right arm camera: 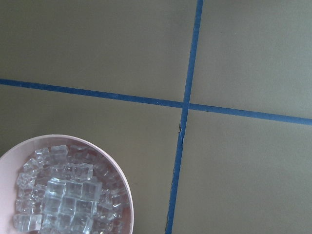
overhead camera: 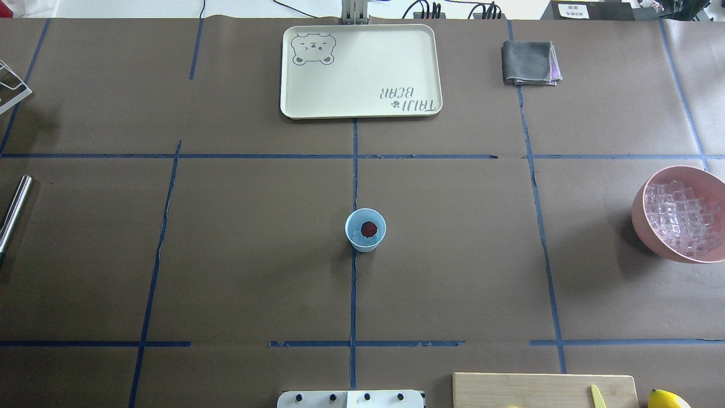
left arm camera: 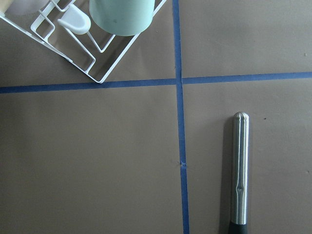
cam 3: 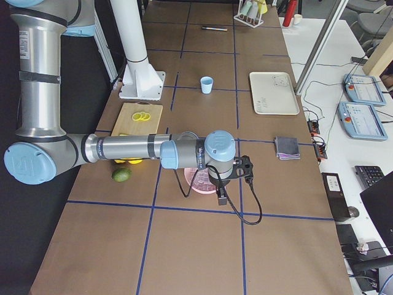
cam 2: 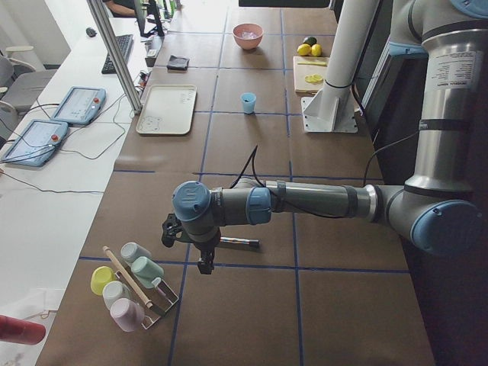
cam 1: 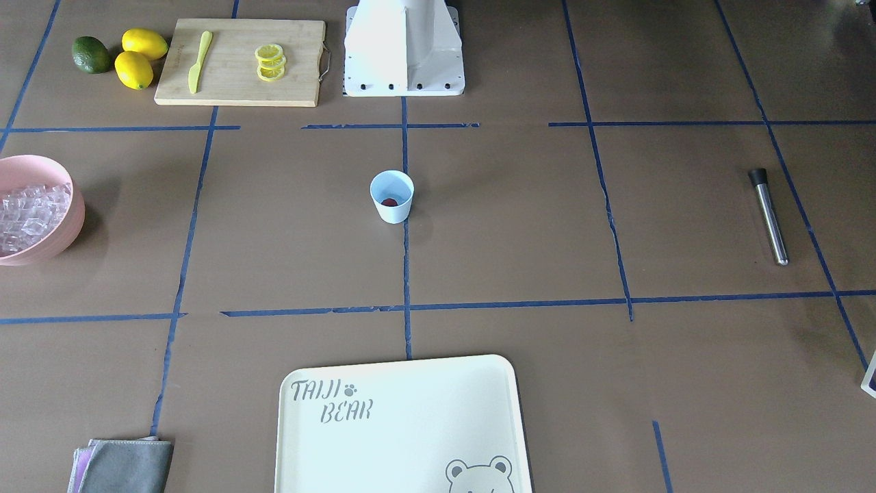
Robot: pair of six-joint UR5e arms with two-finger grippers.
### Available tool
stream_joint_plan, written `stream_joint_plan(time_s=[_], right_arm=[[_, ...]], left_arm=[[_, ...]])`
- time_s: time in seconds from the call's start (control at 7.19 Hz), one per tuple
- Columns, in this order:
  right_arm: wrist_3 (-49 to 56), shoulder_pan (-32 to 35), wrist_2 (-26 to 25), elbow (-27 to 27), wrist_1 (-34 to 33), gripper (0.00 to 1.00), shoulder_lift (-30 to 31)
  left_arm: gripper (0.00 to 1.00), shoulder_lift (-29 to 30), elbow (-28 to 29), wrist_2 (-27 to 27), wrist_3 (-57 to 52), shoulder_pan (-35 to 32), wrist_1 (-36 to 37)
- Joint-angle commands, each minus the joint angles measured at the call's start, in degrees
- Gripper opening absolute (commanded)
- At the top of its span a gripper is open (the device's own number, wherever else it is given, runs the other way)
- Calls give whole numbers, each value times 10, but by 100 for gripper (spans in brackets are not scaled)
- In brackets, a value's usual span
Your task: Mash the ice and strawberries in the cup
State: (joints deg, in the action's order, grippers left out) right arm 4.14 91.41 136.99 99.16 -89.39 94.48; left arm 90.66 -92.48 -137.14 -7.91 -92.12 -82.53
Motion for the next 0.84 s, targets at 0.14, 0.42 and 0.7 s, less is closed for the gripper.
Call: stream_joint_plan(time_s=[0.14,0.42,0.7], right_arm=[[1,0,0,-5,-5,99,15],[1,0,0,-9,-5,99,21],[1,1,0,-8,-3,99,19]], left_arm=[[100,3,1,0,0,0,0],[100,4,1,0,0,0,0],[100,5,2,0,0,0,0]])
